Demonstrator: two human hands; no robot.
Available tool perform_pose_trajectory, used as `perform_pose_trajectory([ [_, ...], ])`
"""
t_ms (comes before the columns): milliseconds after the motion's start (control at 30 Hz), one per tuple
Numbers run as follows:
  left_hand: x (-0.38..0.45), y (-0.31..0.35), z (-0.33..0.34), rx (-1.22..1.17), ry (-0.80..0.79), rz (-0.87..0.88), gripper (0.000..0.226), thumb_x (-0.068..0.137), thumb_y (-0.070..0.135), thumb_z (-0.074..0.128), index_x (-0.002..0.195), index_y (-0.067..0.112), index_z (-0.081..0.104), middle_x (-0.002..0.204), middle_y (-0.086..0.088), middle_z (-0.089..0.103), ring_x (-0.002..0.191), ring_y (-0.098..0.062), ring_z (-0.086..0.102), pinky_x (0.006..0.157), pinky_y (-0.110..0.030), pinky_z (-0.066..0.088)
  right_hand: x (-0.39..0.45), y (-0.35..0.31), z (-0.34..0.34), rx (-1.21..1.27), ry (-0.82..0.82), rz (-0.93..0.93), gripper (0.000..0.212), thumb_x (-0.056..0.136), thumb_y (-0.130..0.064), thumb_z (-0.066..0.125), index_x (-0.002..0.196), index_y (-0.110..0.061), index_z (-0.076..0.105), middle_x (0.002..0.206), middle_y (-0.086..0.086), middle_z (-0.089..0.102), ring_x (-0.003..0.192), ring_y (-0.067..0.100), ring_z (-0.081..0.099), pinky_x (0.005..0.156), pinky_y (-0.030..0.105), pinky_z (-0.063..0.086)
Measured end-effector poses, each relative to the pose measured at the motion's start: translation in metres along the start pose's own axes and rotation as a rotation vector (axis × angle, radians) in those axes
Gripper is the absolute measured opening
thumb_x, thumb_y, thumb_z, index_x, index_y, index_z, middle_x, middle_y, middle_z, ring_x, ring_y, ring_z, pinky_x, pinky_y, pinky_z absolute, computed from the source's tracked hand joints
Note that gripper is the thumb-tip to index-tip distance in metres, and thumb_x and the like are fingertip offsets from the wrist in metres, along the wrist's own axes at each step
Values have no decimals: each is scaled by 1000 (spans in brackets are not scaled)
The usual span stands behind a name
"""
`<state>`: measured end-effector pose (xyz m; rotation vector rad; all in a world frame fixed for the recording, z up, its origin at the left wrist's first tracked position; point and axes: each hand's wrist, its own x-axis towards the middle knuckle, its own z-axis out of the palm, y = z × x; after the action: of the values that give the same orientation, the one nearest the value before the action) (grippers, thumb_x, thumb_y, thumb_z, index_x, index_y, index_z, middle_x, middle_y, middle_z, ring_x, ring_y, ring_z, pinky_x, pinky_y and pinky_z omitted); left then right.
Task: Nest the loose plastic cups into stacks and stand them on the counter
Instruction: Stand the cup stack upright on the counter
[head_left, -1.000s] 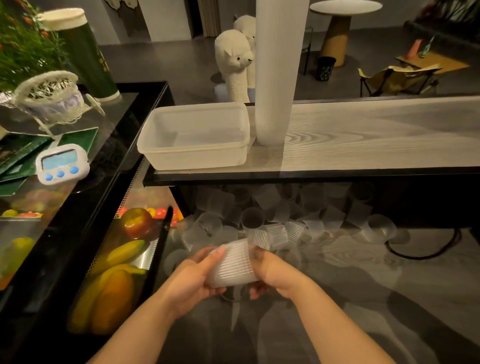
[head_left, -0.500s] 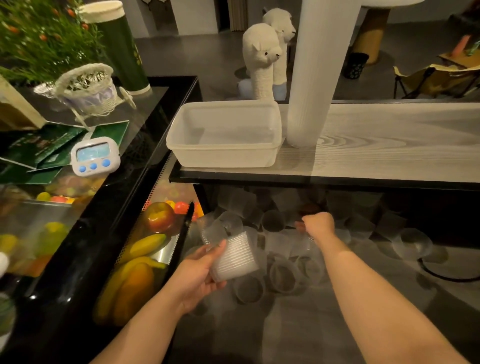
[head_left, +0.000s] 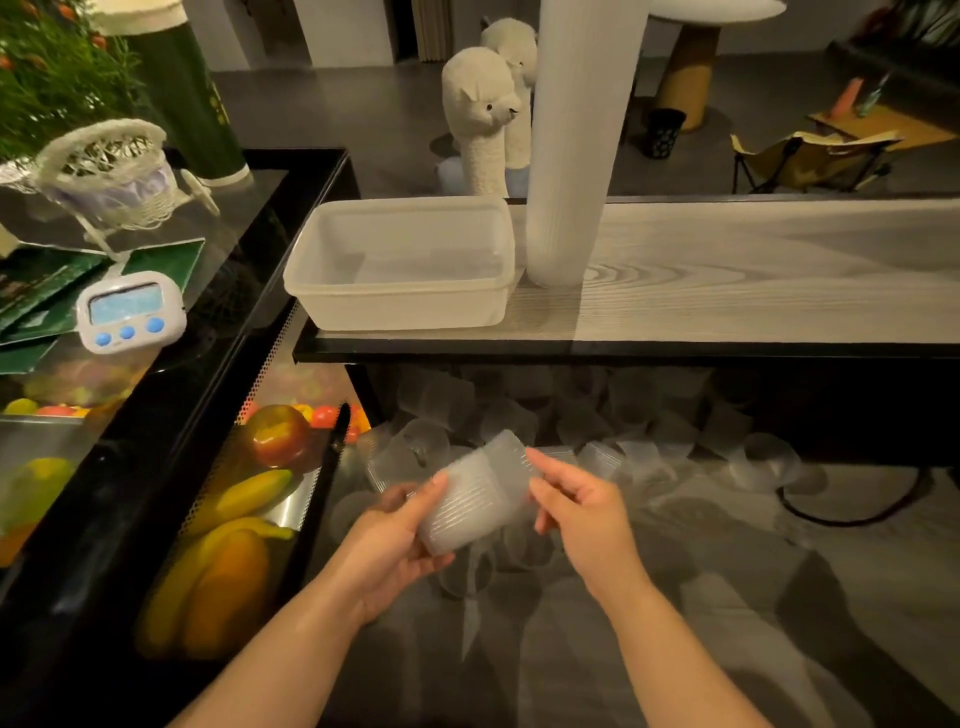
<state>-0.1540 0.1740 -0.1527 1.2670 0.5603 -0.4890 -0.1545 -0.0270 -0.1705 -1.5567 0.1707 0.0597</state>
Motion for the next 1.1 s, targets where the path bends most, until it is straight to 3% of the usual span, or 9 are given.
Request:
perform_pose_trajectory([
  [133, 2, -8, 4, 9, 12, -25, 57, 69, 41, 77, 118, 18, 59, 116, -16, 66, 101, -33, 67, 70, -40, 57, -13, -1, 4, -83, -178, 80, 40, 99, -6, 52, 117, -40, 62, 52, -2, 58, 51, 6, 52, 62, 15, 45],
  [233, 2, -12, -5, -8, 42, -30, 59, 68, 41, 78, 120, 22, 59, 115, -15, 67, 99, -31, 68, 66, -38, 55, -8, -10, 0, -88, -330, 187, 38, 103, -9, 43, 119, -39, 62, 59, -10, 65, 53, 7, 55, 60, 18, 48],
  [400, 2, -6, -13, -41, 70, 10, 47, 79, 37, 75, 120, 20, 58, 119, -14, 64, 107, -32, 64, 70, -39, 55, 56, 2, 10, -96, -14, 292, 36, 101, -10, 46, 122, -35, 63, 96, -3, 62, 56, 8, 55, 56, 23, 49],
  [467, 0, -3, -16, -46, 81, 12, 52, 76, 38, 76, 122, 21, 57, 122, -14, 62, 109, -33, 63, 71, -38, 55, 80, 13, 18, 45, -27, 379, 39, 101, -8, 46, 134, -27, 54, 107, -2, 60, 68, 15, 61, 62, 28, 53],
  [633, -6, 1, -31, -67, 127, 42, 57, 72, 40, 76, 123, 21, 58, 123, -13, 62, 109, -32, 63, 72, -38, 55, 106, 27, 30, 551, 119, 572, 25, 99, -6, 51, 123, -10, 47, 103, 11, 63, 90, 30, 69, 86, 42, 56],
  [700, -6, 1, -37, -70, 162, 49, 63, 68, 44, 77, 124, 22, 57, 124, -13, 61, 109, -32, 63, 69, -37, 54, 104, 31, 28, 566, 156, 528, 37, 97, -11, 57, 132, -7, 48, 105, 13, 66, 94, 28, 70, 81, 40, 58],
  [800, -3, -2, -39, -67, 214, 35, 73, 63, 50, 77, 126, 22, 54, 123, -14, 62, 108, -32, 64, 66, -36, 54, 84, 22, 21, 554, 208, 463, 41, 90, -21, 69, 128, -19, 54, 102, 6, 67, 84, 19, 68, 74, 35, 58],
  [900, -2, -6, -33, -74, 216, 15, 78, 62, 52, 77, 129, 21, 52, 120, -15, 65, 106, -32, 65, 66, -35, 54, 54, 8, 14, 608, 153, 477, 26, 86, -24, 73, 110, -27, 66, 68, -3, 59, 57, 10, 51, 65, 30, 53],
  [1100, -7, -6, -5, -37, 120, -7, 62, 73, 52, 72, 123, 18, 55, 117, -16, 66, 104, -31, 67, 77, -38, 55, 16, -5, -2, 565, -155, 445, 19, 97, -11, 54, 101, -13, 73, 66, -1, 66, 46, 7, 50, 47, 23, 49],
])
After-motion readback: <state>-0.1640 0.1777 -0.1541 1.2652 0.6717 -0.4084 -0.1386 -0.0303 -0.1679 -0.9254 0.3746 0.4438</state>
